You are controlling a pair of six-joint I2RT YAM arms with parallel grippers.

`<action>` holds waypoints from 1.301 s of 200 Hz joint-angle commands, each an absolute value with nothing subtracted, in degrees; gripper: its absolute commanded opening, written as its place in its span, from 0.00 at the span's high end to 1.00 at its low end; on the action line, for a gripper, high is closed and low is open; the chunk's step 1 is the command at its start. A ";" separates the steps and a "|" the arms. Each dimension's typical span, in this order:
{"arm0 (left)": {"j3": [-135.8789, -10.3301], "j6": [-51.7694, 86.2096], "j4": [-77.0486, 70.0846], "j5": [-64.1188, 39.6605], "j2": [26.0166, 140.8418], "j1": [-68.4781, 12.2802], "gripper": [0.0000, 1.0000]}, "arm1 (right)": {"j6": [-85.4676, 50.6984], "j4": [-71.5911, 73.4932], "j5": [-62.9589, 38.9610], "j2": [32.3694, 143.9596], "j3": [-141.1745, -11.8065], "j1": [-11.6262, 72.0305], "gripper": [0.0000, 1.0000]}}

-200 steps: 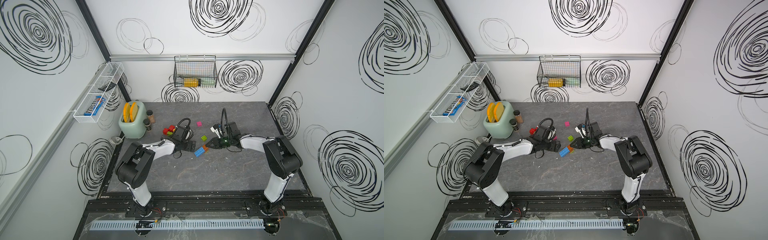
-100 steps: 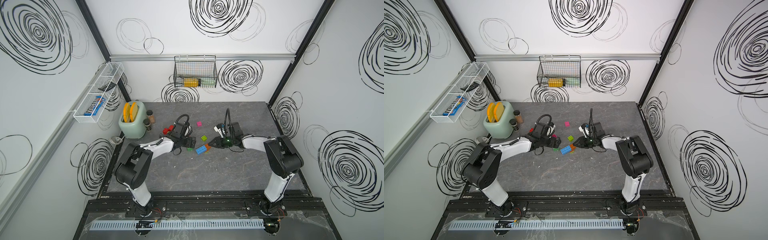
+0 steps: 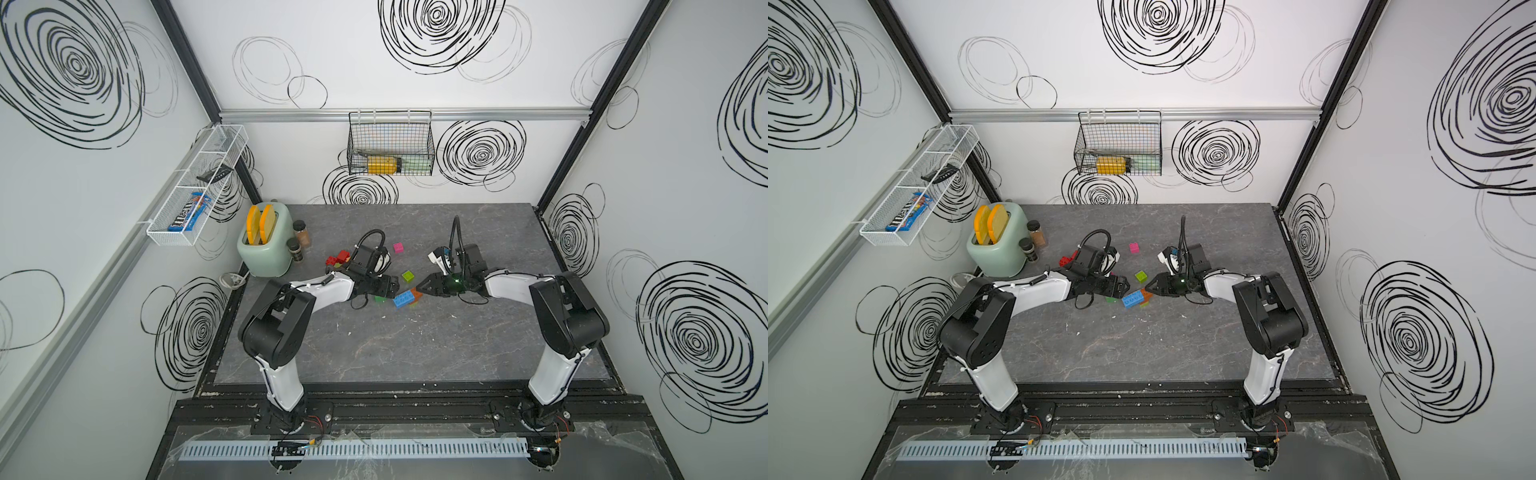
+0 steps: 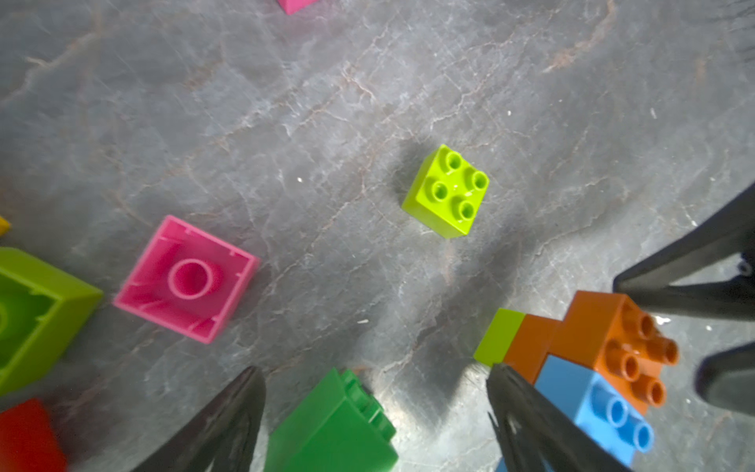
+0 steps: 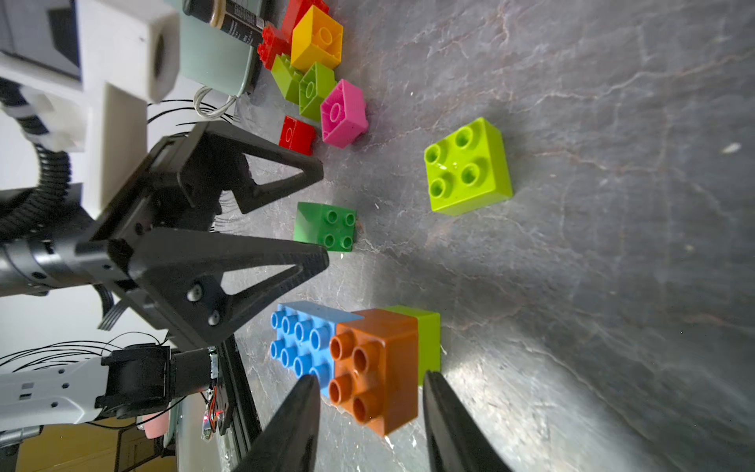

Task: Assemble the number 4 with lego
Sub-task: Adjust the lego brick at the center of the board, then pick up the lego brick from the center of the board.

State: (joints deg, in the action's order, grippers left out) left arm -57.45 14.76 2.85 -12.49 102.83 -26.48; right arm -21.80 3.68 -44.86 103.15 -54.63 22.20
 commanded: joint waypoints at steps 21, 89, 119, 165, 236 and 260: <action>-52.63 14.88 -0.68 -14.41 98.98 -26.63 0.24 | -20.76 2.91 -45.48 100.61 -55.11 22.06 0.48; -52.49 12.60 1.67 -7.06 99.86 -28.18 0.33 | -20.57 2.37 -44.79 100.66 -55.60 21.98 0.45; -54.37 11.29 3.19 -5.07 101.72 -29.46 0.43 | -20.48 2.00 -44.32 100.31 -55.65 22.05 0.42; -54.37 9.94 5.00 -3.14 102.24 -29.88 0.50 | -19.80 0.89 -42.80 98.90 -55.73 22.04 0.39; -52.25 9.82 2.43 -3.13 98.30 -29.07 0.84 | -20.46 -2.47 -39.07 95.25 -58.11 23.23 0.31; -48.56 9.55 -4.76 -3.78 91.50 -28.17 1.00 | -23.65 -5.80 -37.74 94.18 -61.13 24.70 0.28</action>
